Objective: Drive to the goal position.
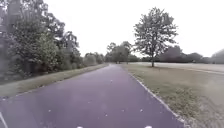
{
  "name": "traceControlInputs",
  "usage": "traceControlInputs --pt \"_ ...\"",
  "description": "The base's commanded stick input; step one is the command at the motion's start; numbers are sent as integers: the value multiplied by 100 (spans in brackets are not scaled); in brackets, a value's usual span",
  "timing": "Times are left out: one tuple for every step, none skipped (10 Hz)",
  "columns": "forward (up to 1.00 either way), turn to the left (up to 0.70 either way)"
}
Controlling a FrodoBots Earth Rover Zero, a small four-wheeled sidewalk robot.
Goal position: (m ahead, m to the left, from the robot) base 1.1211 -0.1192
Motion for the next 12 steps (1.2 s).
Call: traceControlInputs --pt "70 0" --pt "70 0" --pt "70 0" --pt "70 0" --pt "70 0" --pt "70 0" --pt "70 0" --pt "70 0" --pt "70 0" --pt "70 0" --pt "70 0" --pt "70 0"
